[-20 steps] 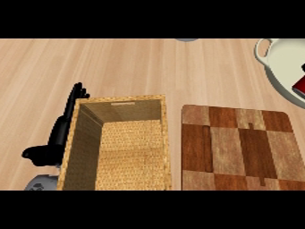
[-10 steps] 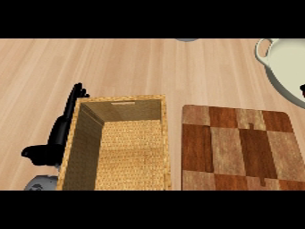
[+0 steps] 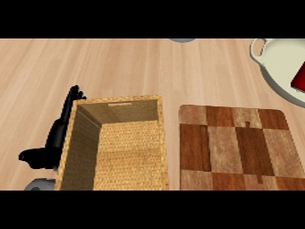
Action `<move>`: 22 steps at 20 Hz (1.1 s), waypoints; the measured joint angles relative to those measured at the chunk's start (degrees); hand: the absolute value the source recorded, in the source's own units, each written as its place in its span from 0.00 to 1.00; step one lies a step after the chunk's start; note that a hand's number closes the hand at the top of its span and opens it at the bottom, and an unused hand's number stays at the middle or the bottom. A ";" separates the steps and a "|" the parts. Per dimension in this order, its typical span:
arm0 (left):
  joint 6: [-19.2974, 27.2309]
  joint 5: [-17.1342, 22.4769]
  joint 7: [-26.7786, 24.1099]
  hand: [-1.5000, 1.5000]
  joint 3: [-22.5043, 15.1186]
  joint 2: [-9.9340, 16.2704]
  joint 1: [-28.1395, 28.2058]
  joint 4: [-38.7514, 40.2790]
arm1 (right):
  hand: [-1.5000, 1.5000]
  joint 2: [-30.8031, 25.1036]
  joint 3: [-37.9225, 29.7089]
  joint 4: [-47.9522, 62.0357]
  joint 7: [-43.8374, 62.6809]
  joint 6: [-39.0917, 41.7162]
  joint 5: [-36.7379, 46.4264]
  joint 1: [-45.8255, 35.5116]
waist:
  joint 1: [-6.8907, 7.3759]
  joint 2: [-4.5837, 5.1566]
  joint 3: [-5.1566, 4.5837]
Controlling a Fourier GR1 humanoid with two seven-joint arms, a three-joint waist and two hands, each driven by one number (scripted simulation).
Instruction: Pick the can from the cutting board and place it in the pot
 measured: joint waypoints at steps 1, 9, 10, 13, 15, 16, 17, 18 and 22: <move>0.28 -0.16 -0.17 0.50 0.07 -0.08 0.33 -0.15 | 0.00 -0.01 -1.50 -0.92 -2.57 -0.20 -2.24 0.89 | -0.18 -0.08 0.00; -0.22 0.06 0.42 0.50 0.65 0.10 0.30 -0.38 | 0.00 -1.47 -10.11 -4.15 -20.58 1.19 -16.55 6.76 | -0.79 -0.32 -0.17; -0.49 0.24 0.23 0.50 0.87 0.30 0.76 -0.61 | 0.00 -1.94 -10.91 -4.17 -22.66 1.98 -18.10 7.55 | -0.82 -0.36 -0.20; -0.61 -0.01 0.43 0.50 0.98 0.36 0.81 -0.72 | 0.00 -2.02 -12.55 -3.71 -28.81 2.67 -22.09 9.47 | -0.97 -0.47 -0.26; -0.51 -0.45 0.29 0.50 0.87 0.18 1.33 -0.74 | 0.00 -2.30 -12.88 -3.25 -31.73 3.28 -24.24 10.49 | -1.14 -0.60 -0.31; -0.27 -0.64 0.52 0.50 0.74 -0.02 1.68 -1.31 | 0.00 -3.10 -13.08 -3.05 -32.54 4.14 -25.18 11.28 | -1.24 -0.66 -0.32; -0.31 -0.75 0.79 0.50 0.72 -0.02 1.78 -1.51 | 0.00 -3.13 -13.27 -2.94 -33.90 4.45 -26.31 12.11 | -1.35 -0.73 -0.35; -0.62 -0.45 1.01 0.50 1.03 0.08 1.67 -1.54 | 0.00 -3.63 -13.63 -2.54 -35.07 5.30 -27.43 13.03 | -1.40 -0.73 -0.36; -1.23 -0.36 0.97 0.50 1.91 0.12 1.63 -0.97 | 0.00 -4.67 -13.25 -1.81 -37.95 6.42 -31.07 15.35 | -1.69 -0.87 -0.40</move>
